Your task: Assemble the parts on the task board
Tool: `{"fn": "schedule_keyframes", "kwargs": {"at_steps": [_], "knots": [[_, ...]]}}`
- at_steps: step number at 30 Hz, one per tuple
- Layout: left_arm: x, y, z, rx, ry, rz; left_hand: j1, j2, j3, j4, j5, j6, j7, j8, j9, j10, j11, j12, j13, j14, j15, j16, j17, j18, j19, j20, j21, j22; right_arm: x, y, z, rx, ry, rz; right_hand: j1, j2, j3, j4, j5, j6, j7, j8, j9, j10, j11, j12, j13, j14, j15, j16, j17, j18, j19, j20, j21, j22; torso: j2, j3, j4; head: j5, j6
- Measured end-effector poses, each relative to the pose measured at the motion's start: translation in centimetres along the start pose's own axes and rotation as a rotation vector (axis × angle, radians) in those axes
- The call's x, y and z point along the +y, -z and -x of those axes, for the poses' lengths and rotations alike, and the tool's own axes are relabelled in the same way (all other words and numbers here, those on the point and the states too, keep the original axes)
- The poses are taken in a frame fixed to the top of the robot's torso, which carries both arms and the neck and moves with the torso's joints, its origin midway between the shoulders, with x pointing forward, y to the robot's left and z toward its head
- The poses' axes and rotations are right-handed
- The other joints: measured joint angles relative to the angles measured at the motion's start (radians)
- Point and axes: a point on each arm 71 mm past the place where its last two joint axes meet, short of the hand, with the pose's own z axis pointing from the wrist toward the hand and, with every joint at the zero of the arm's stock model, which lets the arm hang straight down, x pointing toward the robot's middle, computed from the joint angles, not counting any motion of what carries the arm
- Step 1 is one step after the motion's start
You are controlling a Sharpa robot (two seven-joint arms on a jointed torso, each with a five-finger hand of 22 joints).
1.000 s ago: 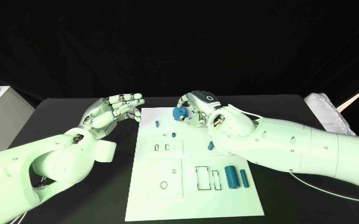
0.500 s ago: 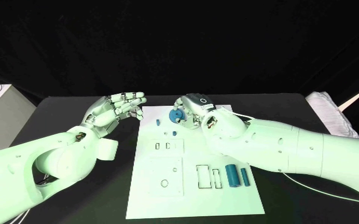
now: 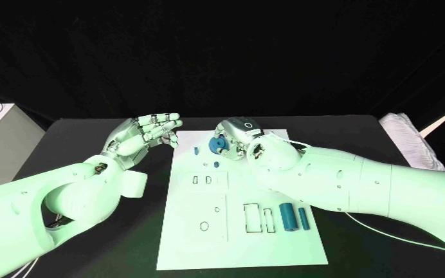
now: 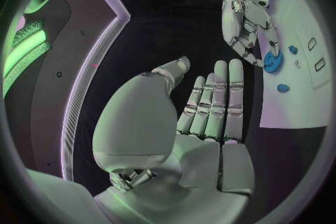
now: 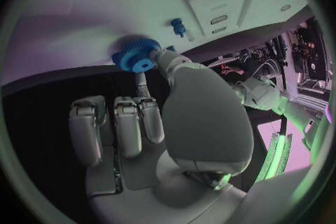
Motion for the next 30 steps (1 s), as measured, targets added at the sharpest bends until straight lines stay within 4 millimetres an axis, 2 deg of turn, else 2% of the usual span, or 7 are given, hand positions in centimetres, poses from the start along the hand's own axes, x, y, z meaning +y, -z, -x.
{"fn": "schedule_keyframes", "kwargs": {"at_steps": [10, 14, 17, 19, 22, 25, 30], "knots": [[0.00, 0.00, 0.00, 0.000, 0.000, 0.001, 0.000, 0.000, 0.000, 0.000, 0.000, 0.000, 0.000, 0.000, 0.000, 0.000, 0.000, 0.000, 0.000, 0.000, 0.000, 0.000, 0.000, 0.000, 0.000, 0.000, 0.000, 0.000, 0.21, -0.29, -0.38, 0.011, 0.010, -0.002, 0.000, 0.000, 0.000, 0.000, -0.003, 0.002, -0.002, 0.000, 0.000, 0.000, 0.000, 0.000, 0.000, 0.000, 0.000, 0.000, 0.000, 0.000, 0.000, 0.000, 0.000, 0.001, 0.000, 0.0000, -0.0001, 0.000, 0.001], [0.00, 0.00, -0.01, 0.000, 0.000, 0.001, 0.000, 0.000, 0.000, 0.000, 0.000, 0.000, 0.000, 0.000, 0.000, 0.000, 0.000, 0.000, 0.000, 0.000, 0.000, 0.000, 0.000, 0.000, 0.000, 0.000, 0.000, 0.000, 0.30, -0.41, -0.45, 0.014, 0.011, -0.001, -0.001, 0.001, 0.004, -0.004, -0.021, 0.002, -0.002, -0.001, 0.001, 0.000, 0.000, 0.000, 0.000, 0.000, 0.000, 0.000, 0.000, 0.000, 0.000, 0.000, 0.000, 0.001, 0.000, 0.0000, -0.0001, 0.001, 0.001], [0.00, 0.01, 0.00, 0.000, 0.000, 0.001, 0.000, 0.000, 0.000, 0.000, 0.000, 0.000, 0.000, 0.000, 0.000, 0.000, 0.000, 0.000, 0.000, 0.000, 0.000, 0.000, 0.000, 0.000, 0.000, 0.000, 0.000, 0.000, 0.25, -0.46, -0.49, 0.018, 0.014, -0.003, -0.026, 0.005, 0.004, -0.004, -0.057, -0.012, -0.003, -0.017, 0.004, 0.000, 0.000, -0.012, 0.000, 0.000, 0.000, 0.000, 0.000, 0.000, 0.000, 0.000, 0.000, 0.001, 0.000, 0.0000, -0.0004, 0.000, 0.001], [-0.01, 0.01, 0.00, 0.000, 0.000, 0.001, 0.000, 0.000, 0.000, 0.000, 0.000, 0.000, 0.000, 0.000, 0.000, 0.000, 0.000, 0.000, 0.000, 0.000, 0.000, 0.000, 0.000, 0.000, 0.000, 0.000, 0.000, 0.000, 0.11, -0.49, -0.53, 0.022, 0.017, -0.007, -0.058, 0.005, -0.017, 0.009, -0.102, -0.045, 0.009, -0.035, 0.003, 0.000, 0.007, -0.023, 0.000, -0.002, 0.005, 0.000, 0.000, 0.000, 0.000, 0.000, 0.000, 0.001, 0.000, 0.0003, -0.0007, 0.000, 0.001], [-0.01, 0.01, 0.02, 0.000, 0.000, 0.001, 0.000, 0.000, 0.000, 0.000, 0.000, 0.000, 0.000, 0.000, 0.000, 0.000, 0.000, 0.000, 0.000, 0.000, 0.000, 0.000, 0.000, 0.000, 0.000, 0.000, 0.000, 0.000, 0.03, -0.52, -0.52, 0.028, 0.017, -0.010, -0.107, 0.006, -0.087, 0.043, -0.131, -0.066, 0.017, -0.055, -0.011, 0.000, 0.011, -0.032, 0.000, 0.000, 0.011, 0.000, 0.000, 0.000, 0.000, 0.011, 0.000, 0.001, 0.000, 0.0005, -0.0012, 0.001, 0.001], [-0.01, 0.02, 0.02, 0.000, 0.000, 0.002, 0.000, 0.000, 0.000, 0.000, 0.000, 0.000, 0.000, 0.000, 0.000, 0.000, 0.000, 0.000, 0.000, 0.000, 0.000, 0.000, 0.000, 0.000, 0.000, 0.000, 0.000, 0.000, -0.13, -0.49, -0.46, 0.032, 0.015, -0.014, -0.137, 0.027, -0.169, 0.084, -0.135, -0.072, 0.019, -0.063, -0.015, 0.002, 0.013, -0.032, 0.000, 0.000, 0.011, 0.000, 0.000, 0.000, 0.000, 0.011, 0.000, 0.001, 0.000, 0.0004, -0.0012, 0.001, 0.001], [0.00, 0.03, 0.04, -0.001, 0.000, 0.002, 0.000, 0.000, 0.000, 0.000, 0.000, 0.000, 0.000, 0.000, 0.000, 0.000, 0.000, 0.000, 0.000, 0.000, 0.000, 0.000, 0.000, 0.000, 0.000, 0.000, 0.000, 0.000, -0.58, -0.26, -0.38, 0.042, 0.012, -0.022, -0.159, 0.048, -0.208, 0.099, -0.117, -0.066, 0.014, -0.063, -0.014, 0.002, 0.013, -0.031, 0.000, 0.000, 0.011, 0.000, 0.000, 0.000, 0.000, 0.011, 0.000, 0.001, 0.000, 0.0006, -0.0011, 0.002, 0.002]]}}
